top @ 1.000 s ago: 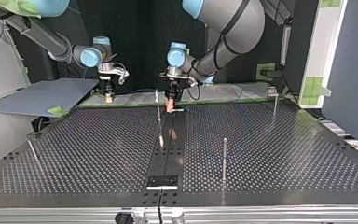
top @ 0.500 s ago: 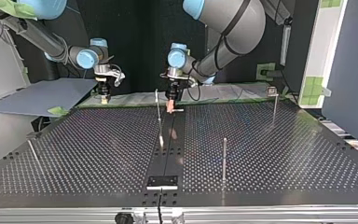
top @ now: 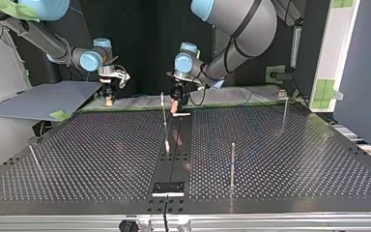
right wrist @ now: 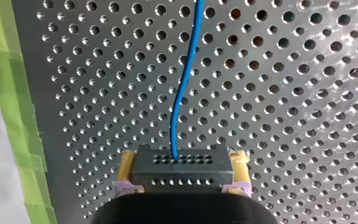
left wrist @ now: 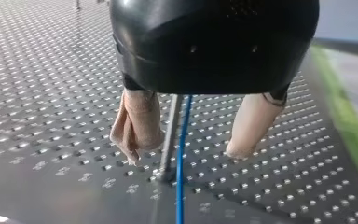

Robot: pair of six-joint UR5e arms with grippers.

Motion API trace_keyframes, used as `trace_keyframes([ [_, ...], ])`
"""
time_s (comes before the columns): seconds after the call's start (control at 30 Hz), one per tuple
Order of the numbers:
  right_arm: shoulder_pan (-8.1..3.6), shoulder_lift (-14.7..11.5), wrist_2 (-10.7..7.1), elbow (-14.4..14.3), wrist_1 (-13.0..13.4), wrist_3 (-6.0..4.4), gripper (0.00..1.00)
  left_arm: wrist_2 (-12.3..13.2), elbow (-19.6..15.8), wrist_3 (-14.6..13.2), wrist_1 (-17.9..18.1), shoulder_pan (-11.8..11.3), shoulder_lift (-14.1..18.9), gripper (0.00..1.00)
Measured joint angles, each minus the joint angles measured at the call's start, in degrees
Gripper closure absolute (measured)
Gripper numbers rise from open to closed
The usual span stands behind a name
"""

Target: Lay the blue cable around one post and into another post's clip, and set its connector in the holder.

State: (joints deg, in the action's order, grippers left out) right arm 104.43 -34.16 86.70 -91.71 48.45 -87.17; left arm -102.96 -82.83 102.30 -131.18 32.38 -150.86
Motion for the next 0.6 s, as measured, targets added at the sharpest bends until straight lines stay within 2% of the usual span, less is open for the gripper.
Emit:
trace_keyframes([
  [0.13, 0.02, 0.1, 0.04, 0.0, -0.3, 0.03, 1.0, 0.9, -1.2, -2.1, -2.1, -0.3, 0.9, 0.0],
  [0.3, 0.01, 0.2, 0.01, 0.0, -0.4, -0.06, 1.0, 0.7, -3.8, -4.3, -4.9, -0.7, 3.1, 0.0],
  [0.47, 0.02, 0.3, -0.06, 0.0, -0.5, -0.16, 1.0, 0.7, -5.6, -4.8, -7.6, -0.9, 3.9, 0.0],
  [0.6, 0.02, 0.3, -0.06, 0.0, -0.7, -0.12, 1.0, 0.9, -6.1, -4.9, -8.6, -0.8, 4.4, 0.0],
])
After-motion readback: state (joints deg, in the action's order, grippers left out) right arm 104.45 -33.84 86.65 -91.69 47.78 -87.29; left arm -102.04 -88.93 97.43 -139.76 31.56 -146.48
